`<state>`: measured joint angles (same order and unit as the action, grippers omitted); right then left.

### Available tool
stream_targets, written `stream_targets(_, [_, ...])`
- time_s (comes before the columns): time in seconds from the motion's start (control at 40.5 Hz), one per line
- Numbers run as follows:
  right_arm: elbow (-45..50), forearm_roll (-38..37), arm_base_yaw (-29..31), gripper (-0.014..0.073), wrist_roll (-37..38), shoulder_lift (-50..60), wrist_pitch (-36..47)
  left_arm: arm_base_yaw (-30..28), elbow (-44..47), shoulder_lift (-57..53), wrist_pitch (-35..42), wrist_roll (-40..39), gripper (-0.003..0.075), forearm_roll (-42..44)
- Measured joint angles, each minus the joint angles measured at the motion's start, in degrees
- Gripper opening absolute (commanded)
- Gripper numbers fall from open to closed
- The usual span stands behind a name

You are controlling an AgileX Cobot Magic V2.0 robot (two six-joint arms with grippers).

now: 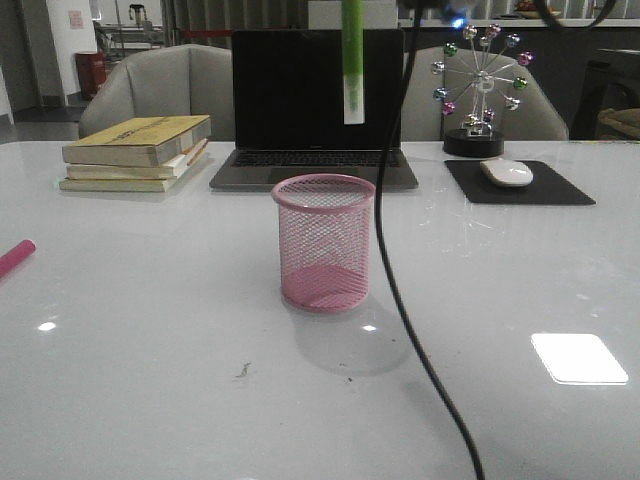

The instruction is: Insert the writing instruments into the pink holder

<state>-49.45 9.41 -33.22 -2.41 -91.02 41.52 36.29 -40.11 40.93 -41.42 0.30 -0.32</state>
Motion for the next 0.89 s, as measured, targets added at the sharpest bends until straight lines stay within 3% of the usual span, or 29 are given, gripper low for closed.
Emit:
stream_targets(0.321, [0.0,-4.8,0.0,0.0191,0.0,-12.9,4.8,0.0,0.0,0.0,0.0,0.0,0.0549,0.0])
stream_targets(0.37, [0.0,-6.2,0.0,0.0224,0.0,-14.5,4.8,0.0,0.0,0.0,0.0,0.0,0.0549,0.0])
stream_targets(0.543, [0.0,-7.4,0.0,0.047,0.0,-16.3,4.7,0.0,0.0,0.0,0.0,0.0,0.0549,0.0])
stream_targets(0.642, [0.0,-7.4,0.0,0.05,0.0,-15.7,4.3,0.0,0.0,0.0,0.0,0.0,0.0549,0.0])
stream_targets(0.765, [0.0,-7.5,0.0,0.05,0.0,-10.1,-2.3,0.0,0.0,0.0,0.0,0.0,0.0549,0.0])
stream_targets(0.889, [0.0,-7.5,0.0,0.05,0.0,2.5,-19.0,0.0,0.0,0.0,0.0,0.0,0.0549,0.0])
